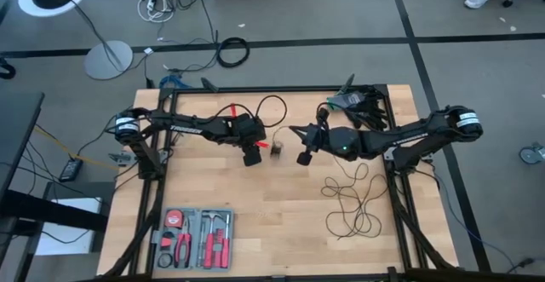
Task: Coil cords
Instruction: Uncoil the black wire from the spool
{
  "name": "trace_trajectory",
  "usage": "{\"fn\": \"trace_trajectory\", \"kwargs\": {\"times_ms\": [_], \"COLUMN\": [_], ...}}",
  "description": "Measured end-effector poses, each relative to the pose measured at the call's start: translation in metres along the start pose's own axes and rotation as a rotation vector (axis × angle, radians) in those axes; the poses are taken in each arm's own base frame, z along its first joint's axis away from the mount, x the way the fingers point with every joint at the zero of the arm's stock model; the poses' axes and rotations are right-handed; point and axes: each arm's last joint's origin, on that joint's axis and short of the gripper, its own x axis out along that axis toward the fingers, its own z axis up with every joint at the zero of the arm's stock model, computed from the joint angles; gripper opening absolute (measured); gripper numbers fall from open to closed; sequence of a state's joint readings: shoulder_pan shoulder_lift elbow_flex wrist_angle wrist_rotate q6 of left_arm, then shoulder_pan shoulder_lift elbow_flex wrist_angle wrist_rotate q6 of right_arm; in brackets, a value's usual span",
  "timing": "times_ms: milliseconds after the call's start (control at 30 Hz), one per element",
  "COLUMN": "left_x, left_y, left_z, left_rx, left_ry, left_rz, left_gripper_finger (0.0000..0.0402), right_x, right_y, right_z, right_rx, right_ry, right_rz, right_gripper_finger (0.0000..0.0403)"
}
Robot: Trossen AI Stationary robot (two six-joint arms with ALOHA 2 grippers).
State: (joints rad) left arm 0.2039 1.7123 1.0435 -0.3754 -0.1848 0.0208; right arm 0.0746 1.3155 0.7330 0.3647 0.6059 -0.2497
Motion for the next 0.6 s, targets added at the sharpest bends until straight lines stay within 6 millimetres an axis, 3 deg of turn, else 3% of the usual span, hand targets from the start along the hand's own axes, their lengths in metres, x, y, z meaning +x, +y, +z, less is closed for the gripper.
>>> {"fn": "trace_trajectory", "kwargs": {"times_ms": [300, 500, 600], "left_x": [0.0, 0.0, 0.0], "left_y": [0.0, 0.001, 0.004], "left_z": [0.001, 0.0, -0.002], "left_rx": [-0.001, 0.005, 0.004], "left_ry": [-0.008, 0.003, 0.024], "left_rz": [0.0, 0.036, 0.091], "left_gripper_finger": [0.0213, 0.0213, 0.0213], "right_x": [0.0, 0.004, 0.015], "right_y": [-0.002, 0.002, 0.007], "right_z": [0.003, -0.009, -0.019], "right_rx": [-0.006, 0.09, 0.144], "right_ry": [-0.024, 0.063, 0.092], "right_rz": [-0.041, 0.035, 0.102], "right_gripper_finger": [0.0, 0.0, 0.0]}}
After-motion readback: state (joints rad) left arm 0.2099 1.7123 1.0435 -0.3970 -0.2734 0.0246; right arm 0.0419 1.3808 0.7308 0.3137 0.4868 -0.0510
